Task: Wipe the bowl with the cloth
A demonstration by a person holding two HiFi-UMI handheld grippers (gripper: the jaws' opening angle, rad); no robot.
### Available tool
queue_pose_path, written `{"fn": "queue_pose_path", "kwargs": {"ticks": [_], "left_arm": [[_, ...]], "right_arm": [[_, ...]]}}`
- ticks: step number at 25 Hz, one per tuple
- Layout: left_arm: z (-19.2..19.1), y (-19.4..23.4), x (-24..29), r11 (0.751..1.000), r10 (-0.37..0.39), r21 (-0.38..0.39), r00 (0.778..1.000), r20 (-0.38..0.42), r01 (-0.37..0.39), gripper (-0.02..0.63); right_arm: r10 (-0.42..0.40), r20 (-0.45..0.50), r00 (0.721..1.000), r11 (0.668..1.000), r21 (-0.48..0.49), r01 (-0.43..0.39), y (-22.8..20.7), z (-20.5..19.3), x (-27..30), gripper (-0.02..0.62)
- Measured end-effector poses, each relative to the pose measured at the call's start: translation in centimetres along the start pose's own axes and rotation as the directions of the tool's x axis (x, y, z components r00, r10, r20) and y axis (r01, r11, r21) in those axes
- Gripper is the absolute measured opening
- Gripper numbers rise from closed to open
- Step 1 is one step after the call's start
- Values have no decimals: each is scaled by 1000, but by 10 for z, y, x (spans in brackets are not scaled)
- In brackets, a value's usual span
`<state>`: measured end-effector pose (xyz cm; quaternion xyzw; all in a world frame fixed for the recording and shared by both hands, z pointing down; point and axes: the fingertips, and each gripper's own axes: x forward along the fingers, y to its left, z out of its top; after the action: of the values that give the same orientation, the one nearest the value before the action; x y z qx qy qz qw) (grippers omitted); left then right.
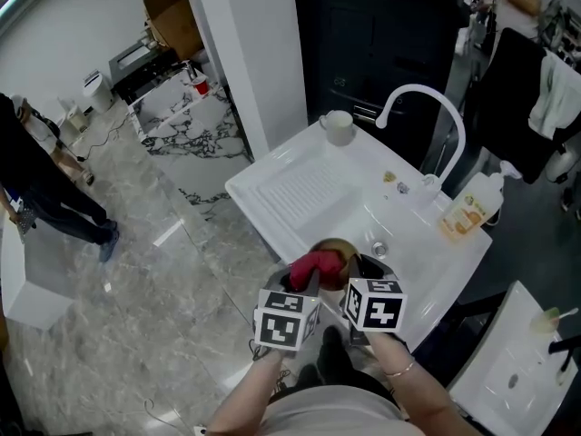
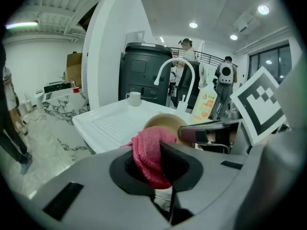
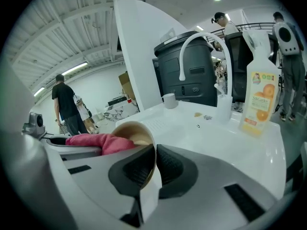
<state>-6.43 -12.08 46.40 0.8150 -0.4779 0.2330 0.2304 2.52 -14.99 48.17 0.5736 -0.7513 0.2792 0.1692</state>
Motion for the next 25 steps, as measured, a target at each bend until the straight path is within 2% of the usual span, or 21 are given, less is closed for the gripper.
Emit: {"fn": "queue_pose_path", "kwargs": {"ticks": [5,7,9,14,19,25], "left_arm": [[8,2,-22,1000,21,-18,998,66,-20,46],[14,-1,-28,999,-15,-40,995,102,19,46],[18,-9,-27,994,-82,-63,991,110,89,46],[10,-31,-11,978,-191,-75,981,44,194,46],[-4,-51,1,955,-287,-85,957,-39,283,46],[-16,-57,3,953,-303,-51,948,-97,299,46]], "right_arm": [[9,4,1000,1000,13,-10,-2,1,-2,19],[20,9,1000,1000,9,-20,1,2,-2,18],[35,15,999,999,4,-35,8,4,-3,17],[65,24,998,998,-12,-65,22,8,-7,20],[71,24,997,997,5,-72,22,9,-9,21],[64,12,998,997,34,-64,16,8,-5,28]]}}
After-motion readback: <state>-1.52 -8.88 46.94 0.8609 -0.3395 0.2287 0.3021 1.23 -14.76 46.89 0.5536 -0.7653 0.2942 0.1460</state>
